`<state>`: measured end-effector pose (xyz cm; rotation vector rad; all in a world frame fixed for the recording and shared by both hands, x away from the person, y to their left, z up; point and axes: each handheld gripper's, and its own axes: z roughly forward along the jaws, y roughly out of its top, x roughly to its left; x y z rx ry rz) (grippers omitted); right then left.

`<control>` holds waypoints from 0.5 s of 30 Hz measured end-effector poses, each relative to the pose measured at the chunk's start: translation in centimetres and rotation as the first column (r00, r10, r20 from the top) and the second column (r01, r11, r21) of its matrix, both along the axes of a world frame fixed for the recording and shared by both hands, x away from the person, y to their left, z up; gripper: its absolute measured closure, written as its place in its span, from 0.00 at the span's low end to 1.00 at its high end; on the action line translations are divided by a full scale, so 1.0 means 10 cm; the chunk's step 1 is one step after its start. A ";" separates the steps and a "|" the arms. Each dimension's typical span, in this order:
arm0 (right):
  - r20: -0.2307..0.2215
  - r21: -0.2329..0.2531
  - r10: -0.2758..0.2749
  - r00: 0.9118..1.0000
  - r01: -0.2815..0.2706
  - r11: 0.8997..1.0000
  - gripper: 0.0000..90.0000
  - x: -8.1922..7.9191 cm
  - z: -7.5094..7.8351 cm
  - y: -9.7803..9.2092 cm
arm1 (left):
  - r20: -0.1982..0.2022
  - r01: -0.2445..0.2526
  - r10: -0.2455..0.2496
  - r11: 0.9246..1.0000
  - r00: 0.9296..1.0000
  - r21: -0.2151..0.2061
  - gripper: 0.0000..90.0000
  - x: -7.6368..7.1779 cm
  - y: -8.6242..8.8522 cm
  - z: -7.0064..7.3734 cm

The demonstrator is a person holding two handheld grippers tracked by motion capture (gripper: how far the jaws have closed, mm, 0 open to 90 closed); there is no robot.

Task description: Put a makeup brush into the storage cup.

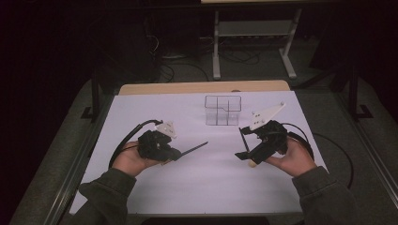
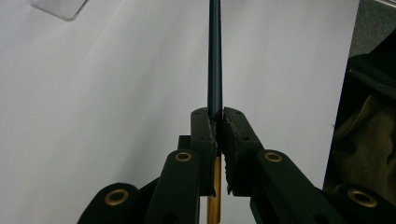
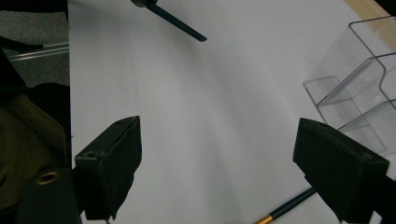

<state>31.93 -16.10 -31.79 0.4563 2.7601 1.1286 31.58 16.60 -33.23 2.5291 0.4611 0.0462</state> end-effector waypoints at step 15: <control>-0.032 -0.046 0.101 0.994 -0.102 0.994 0.21 0.10 -0.06 0.22 | -0.002 0.114 -0.114 0.993 0.993 0.017 0.92 -0.05 -0.30 -0.05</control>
